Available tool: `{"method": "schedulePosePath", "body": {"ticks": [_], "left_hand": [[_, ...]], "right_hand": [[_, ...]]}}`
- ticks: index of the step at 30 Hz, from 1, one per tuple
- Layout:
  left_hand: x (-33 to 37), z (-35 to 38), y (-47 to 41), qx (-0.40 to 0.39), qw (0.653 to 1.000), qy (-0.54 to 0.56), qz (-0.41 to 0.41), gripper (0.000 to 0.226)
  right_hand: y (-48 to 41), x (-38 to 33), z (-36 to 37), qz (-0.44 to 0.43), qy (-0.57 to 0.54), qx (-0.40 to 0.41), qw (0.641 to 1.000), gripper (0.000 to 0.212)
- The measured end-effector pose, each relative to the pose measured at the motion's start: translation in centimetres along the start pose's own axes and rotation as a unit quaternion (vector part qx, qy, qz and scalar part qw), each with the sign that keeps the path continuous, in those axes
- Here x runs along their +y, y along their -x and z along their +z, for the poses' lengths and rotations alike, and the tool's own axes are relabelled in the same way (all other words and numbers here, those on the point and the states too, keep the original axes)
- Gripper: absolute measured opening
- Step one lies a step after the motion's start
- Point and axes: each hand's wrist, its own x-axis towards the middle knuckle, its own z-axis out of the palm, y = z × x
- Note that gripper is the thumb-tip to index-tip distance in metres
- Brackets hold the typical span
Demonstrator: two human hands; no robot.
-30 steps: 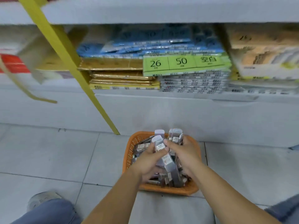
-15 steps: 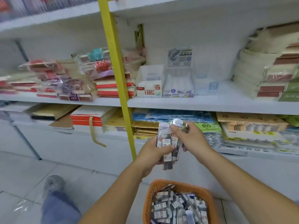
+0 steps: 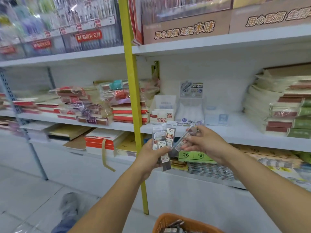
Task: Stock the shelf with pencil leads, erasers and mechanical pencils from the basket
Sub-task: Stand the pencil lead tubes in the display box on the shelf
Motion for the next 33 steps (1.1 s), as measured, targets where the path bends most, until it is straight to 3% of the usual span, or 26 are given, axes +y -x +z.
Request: {"method": "schedulePosePath", "body": {"ticks": [5,10,15,19,26,33], "left_hand": [[1.6,-1.8,-2.7,0.028,0.999,-0.024,0.031,0.029],[2.5,-5.0,-8.1,0.100,0.991,-0.005,0.086,0.023],[2.5,-6.2,-13.2,0.121,0.984,0.007,0.132,0.021],[1.9,-5.8,-15.1,0.119,0.981,0.002,0.151,0.019],[0.9,-5.4,-15.5,0.121,0.981,0.024,0.146,0.023],[1.2,-5.6,-15.5,0.097,0.984,0.037,0.146,0.021]], "right_hand": [[-3.4,-2.1,0.2,-0.069,0.168,0.084,0.980,0.014],[-10.7,-5.3,1.1,-0.172,0.210,0.154,0.950,0.015],[-20.0,-7.6,3.0,-0.265,0.384,0.171,0.868,0.013],[-24.2,-7.3,3.7,-0.280,0.521,0.131,0.795,0.018],[-26.8,-6.5,3.8,-0.249,0.545,0.083,0.796,0.037],[-27.5,-6.0,4.1,-0.199,0.535,0.047,0.820,0.028]]}}
